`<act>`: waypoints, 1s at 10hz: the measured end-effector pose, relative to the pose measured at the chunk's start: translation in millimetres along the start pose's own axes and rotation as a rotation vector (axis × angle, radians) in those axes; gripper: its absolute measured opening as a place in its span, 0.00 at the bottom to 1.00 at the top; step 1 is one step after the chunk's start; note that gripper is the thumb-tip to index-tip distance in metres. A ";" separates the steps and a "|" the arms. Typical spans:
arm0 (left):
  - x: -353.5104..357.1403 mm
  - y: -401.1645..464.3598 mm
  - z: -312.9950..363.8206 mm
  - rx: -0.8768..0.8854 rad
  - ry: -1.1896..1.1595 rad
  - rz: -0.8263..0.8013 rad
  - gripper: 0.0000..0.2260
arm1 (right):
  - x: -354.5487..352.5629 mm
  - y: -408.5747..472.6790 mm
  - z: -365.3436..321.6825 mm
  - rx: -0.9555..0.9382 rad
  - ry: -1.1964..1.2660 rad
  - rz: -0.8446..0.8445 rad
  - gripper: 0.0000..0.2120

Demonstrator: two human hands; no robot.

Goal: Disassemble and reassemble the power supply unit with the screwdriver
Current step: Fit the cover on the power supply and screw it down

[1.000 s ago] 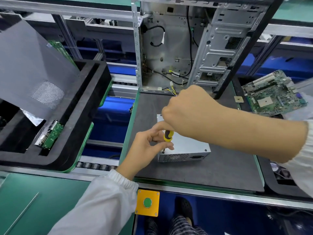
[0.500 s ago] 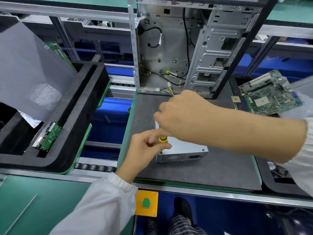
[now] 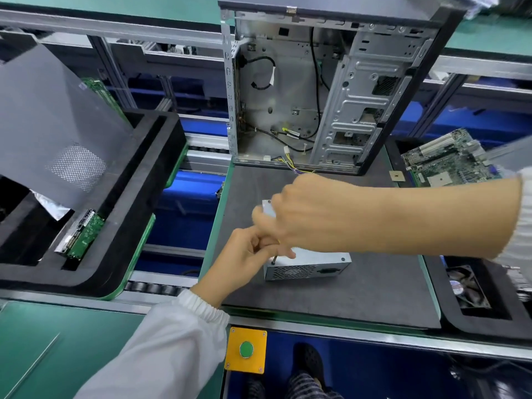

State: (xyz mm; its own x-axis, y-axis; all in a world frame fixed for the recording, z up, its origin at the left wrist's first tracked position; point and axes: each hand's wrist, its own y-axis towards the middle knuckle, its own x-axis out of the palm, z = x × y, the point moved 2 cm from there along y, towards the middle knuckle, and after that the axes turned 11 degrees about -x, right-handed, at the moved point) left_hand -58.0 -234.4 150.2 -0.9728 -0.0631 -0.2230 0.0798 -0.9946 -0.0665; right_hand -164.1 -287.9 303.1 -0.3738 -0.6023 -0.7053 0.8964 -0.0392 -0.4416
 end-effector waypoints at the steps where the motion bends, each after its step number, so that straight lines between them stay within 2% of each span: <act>1: -3.6 0.0 2.5 0.020 0.054 -0.013 0.14 | 12.6 1.2 -3.5 -0.297 -0.235 -0.084 0.06; 2: -6.1 -2.0 -7.4 0.007 0.059 -0.043 0.16 | 8.7 5.3 -7.1 -0.361 -0.320 -0.081 0.10; 3: -8.8 -3.9 -23.6 -0.009 0.166 -0.020 0.15 | 21.6 30.0 1.1 -0.158 0.398 -0.339 0.06; 4: 0.9 -3.3 -22.9 0.051 0.211 0.073 0.07 | 33.6 41.0 26.1 0.356 1.350 -0.801 0.14; 5: 7.3 1.5 -23.0 0.095 0.242 0.186 0.02 | 42.7 33.6 37.2 0.381 1.543 -0.784 0.21; 6: 4.7 0.3 -27.9 0.091 0.182 0.146 0.02 | 38.5 27.2 23.5 -0.211 0.324 -0.219 0.13; 7: 2.7 -2.8 -29.1 0.147 0.176 0.081 0.03 | 14.2 11.9 -1.8 -0.400 -0.358 0.123 0.07; 8: -0.3 -5.8 -24.3 0.111 0.098 0.079 0.11 | 1.5 18.2 -8.4 -0.426 0.074 -0.008 0.17; 9: 0.2 -5.2 -12.8 0.111 0.073 0.131 0.10 | 10.4 51.2 -1.4 0.116 0.870 -0.363 0.08; 10: 3.8 -1.9 -5.4 0.075 0.086 0.172 0.02 | 15.9 63.3 14.9 0.325 1.208 -0.684 0.14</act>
State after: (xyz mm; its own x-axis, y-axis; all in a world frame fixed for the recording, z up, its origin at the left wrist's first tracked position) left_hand -60.7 -232.3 144.3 -0.9239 -0.2283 -0.3072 0.2235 -0.9734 0.0511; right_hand -109.7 -311.9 272.2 -0.5706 0.6410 -0.5132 0.4114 -0.3178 -0.8543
